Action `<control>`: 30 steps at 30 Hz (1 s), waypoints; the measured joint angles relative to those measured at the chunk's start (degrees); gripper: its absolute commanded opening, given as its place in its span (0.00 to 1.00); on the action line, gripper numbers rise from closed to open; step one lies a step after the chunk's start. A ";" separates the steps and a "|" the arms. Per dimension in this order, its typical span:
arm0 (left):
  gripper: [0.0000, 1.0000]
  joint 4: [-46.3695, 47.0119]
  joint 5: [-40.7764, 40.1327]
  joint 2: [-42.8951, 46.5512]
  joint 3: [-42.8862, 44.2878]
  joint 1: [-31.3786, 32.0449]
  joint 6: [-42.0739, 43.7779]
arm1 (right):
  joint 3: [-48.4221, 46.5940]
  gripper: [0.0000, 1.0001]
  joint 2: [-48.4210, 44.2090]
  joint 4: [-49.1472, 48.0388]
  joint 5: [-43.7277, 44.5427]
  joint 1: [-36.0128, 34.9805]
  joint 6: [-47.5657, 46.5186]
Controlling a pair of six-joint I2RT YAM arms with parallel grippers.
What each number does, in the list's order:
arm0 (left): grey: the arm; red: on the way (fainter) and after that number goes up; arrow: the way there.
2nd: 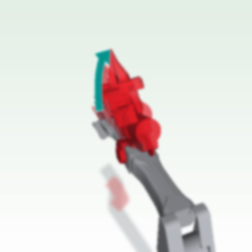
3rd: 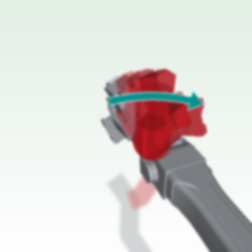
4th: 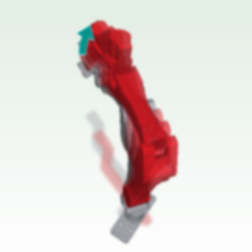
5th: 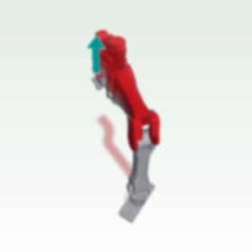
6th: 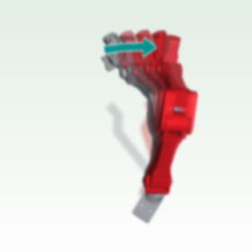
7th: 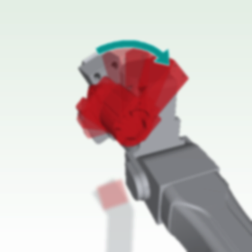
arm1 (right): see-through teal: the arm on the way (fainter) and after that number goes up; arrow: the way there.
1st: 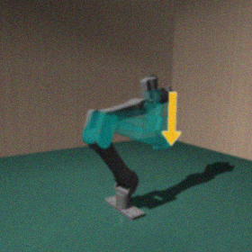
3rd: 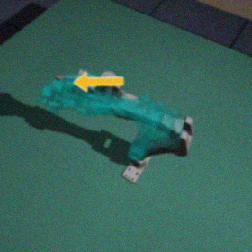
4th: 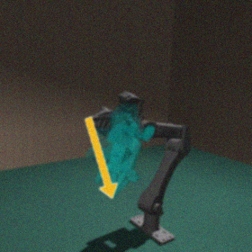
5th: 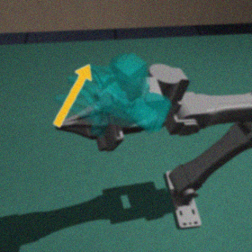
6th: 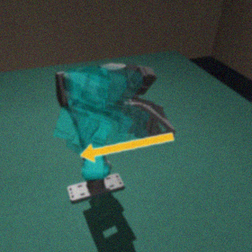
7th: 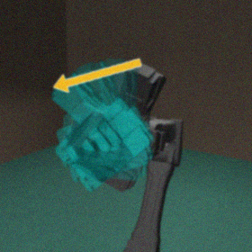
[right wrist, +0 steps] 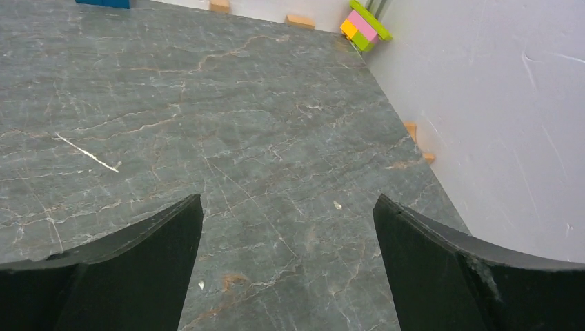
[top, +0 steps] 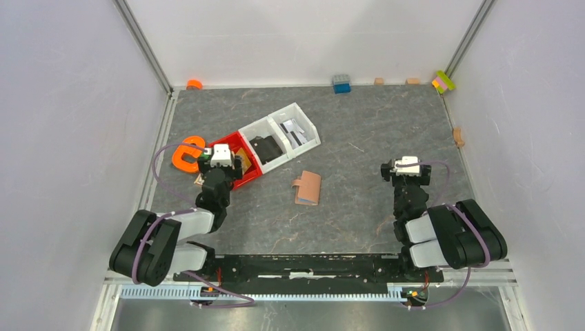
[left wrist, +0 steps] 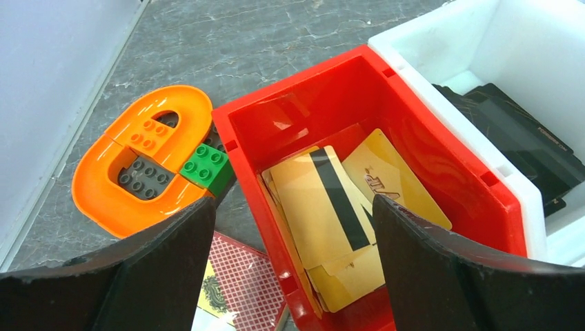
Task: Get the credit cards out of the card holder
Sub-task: Reset both arms
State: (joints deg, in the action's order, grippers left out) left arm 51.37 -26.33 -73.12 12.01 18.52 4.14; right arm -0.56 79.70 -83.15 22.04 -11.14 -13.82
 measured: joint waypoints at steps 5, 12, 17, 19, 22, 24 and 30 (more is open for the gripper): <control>0.89 0.22 1.25 -0.02 0.00 -2.12 0.02 | 0.02 0.98 0.26 0.11 1.16 0.02 0.37; 0.94 18.80 7.41 -8.41 -5.62 -6.21 0.13 | 0.02 0.98 0.26 0.24 3.67 0.04 1.20; 1.00 17.68 10.95 -11.96 -4.22 -8.26 0.15 | 0.02 0.98 0.26 0.35 3.96 0.07 1.64; 1.00 17.66 10.97 -11.89 -3.10 -8.48 0.11 | 0.02 0.98 0.26 0.39 3.96 0.07 1.68; 1.00 17.25 10.84 -11.80 -1.99 -8.57 0.09 | 0.02 0.98 0.26 0.46 3.96 0.20 1.84; 1.00 16.41 10.16 -11.80 -1.29 -8.57 -0.04 | 0.02 0.98 0.26 0.46 3.96 0.35 1.86; 1.00 14.12 8.33 -11.80 -0.09 -8.90 -0.74 | 0.02 0.98 0.26 0.46 3.93 0.39 1.99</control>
State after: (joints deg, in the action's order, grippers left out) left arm 65.49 -18.00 -84.93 11.92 9.63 3.40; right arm -0.54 79.96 -82.70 25.98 -10.74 -11.84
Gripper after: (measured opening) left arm 0.995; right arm 0.979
